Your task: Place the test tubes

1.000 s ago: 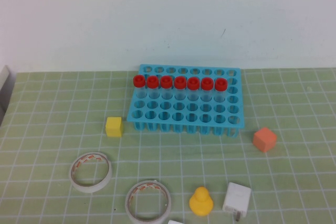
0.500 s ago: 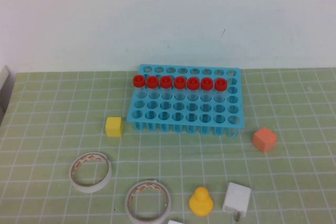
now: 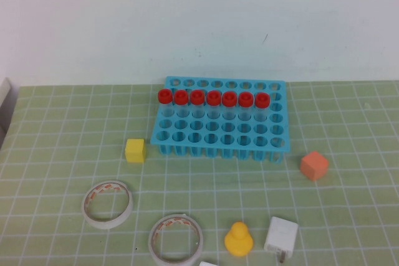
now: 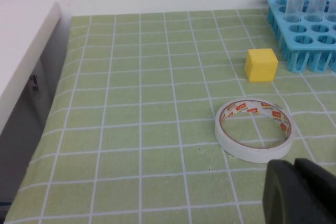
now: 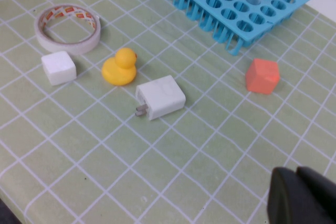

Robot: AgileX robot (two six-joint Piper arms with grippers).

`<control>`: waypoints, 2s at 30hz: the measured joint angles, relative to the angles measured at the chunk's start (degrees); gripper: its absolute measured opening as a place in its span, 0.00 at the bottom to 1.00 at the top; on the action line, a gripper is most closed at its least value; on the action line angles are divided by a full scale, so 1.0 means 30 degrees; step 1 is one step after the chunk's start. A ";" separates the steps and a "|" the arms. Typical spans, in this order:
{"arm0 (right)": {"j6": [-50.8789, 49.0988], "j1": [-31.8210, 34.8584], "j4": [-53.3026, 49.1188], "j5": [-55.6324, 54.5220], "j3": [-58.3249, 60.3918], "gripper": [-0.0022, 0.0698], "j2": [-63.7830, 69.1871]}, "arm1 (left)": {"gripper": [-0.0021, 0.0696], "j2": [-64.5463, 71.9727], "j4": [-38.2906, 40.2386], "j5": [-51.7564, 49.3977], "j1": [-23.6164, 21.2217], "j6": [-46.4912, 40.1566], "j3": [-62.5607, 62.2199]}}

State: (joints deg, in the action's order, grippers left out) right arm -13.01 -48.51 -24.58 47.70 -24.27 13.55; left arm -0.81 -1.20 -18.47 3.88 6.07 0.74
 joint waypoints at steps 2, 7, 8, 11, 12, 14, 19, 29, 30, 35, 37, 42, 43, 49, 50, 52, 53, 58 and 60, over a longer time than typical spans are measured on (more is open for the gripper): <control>0.0000 0.0000 0.0000 0.0000 0.0000 0.03 0.0000 | 0.03 0.0000 0.0000 0.0000 0.0000 0.0000 0.0000; 0.0000 0.1771 0.0311 -0.0045 0.0014 0.03 -0.0392 | 0.03 0.0000 -0.0032 0.0000 0.0000 0.0000 0.0000; 0.0000 0.2449 0.0339 -0.0045 0.0014 0.03 -0.0423 | 0.03 0.0000 -0.0032 0.0000 0.0000 0.0000 0.0000; 0.0000 0.5180 0.0555 -0.0247 0.0044 0.03 -0.0423 | 0.03 0.0000 -0.0032 0.0000 0.0000 0.0037 0.0000; 0.0000 0.6214 0.0715 -0.0484 0.0044 0.03 -0.0423 | 0.03 0.0000 -0.0032 0.0000 0.0000 0.0017 0.0000; 0.0000 0.8232 0.0866 -0.1120 0.0044 0.03 -0.0435 | 0.03 0.0000 -0.0032 0.0000 0.0000 0.0048 0.0000; 0.0000 1.2032 0.1498 -0.3004 0.0044 0.03 -0.0997 | 0.03 0.0000 -0.0032 0.0000 0.0000 0.0048 0.0000; 0.0000 1.6356 0.3488 -0.4159 0.0044 0.03 -0.1974 | 0.03 0.0000 -0.0073 0.0000 0.0000 0.0048 0.0000; 0.0000 1.6483 0.3522 -0.4120 0.0044 0.03 -0.1974 | 0.03 0.0000 -0.0073 0.0000 0.0000 0.0048 0.0000; 0.0000 1.6511 0.3478 -0.4549 0.0268 0.03 -0.1974 | 0.03 0.0000 -0.0073 0.0000 0.0000 0.0137 0.0000; 0.0152 1.6511 0.3478 -0.5008 0.0647 0.03 -0.1938 | 0.03 0.0000 -0.0073 0.0000 0.0000 0.0137 0.0000; 0.1812 1.6511 0.4167 -0.6962 0.2615 0.03 -0.2441 | 0.03 0.0000 -0.0073 0.0000 0.0000 0.0137 0.0000; 0.1971 1.6511 0.4342 -0.7256 0.3159 0.03 -0.2856 | 0.03 0.0000 -0.0073 0.0000 0.0000 0.0137 0.0000; 0.3703 1.6511 0.5887 -0.9682 0.6985 0.03 -0.4677 | 0.03 0.0000 -0.0073 0.0000 0.0000 0.0137 0.0000; 0.4004 1.6511 0.6164 -1.0198 0.7664 0.03 -0.4726 | 0.03 0.0000 -0.0073 0.0000 0.0000 0.0099 0.0000; 0.4543 1.6511 0.6400 -1.0859 0.8424 0.03 -0.4759 | 0.03 0.0000 -0.0073 0.0000 0.0000 0.0070 0.0000; 0.4893 1.6511 0.6484 -1.0897 0.8563 0.03 -0.4759 | 0.03 0.0000 -0.0073 0.0000 -0.0013 0.0070 0.0000; 0.6099 1.6511 0.6627 -1.0230 0.8597 0.03 -0.4759 | 0.03 0.0000 -0.0073 0.0000 -0.0043 0.0026 0.0000; 0.6262 1.6511 0.6707 -0.9687 0.8519 0.03 -0.4759 | 0.03 0.0000 -0.0073 0.0000 -0.0043 0.0026 0.0000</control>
State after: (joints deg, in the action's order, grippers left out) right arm 5.78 1.03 -4.45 18.64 1.29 -0.73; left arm -0.81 -1.42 -18.47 3.75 6.15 0.74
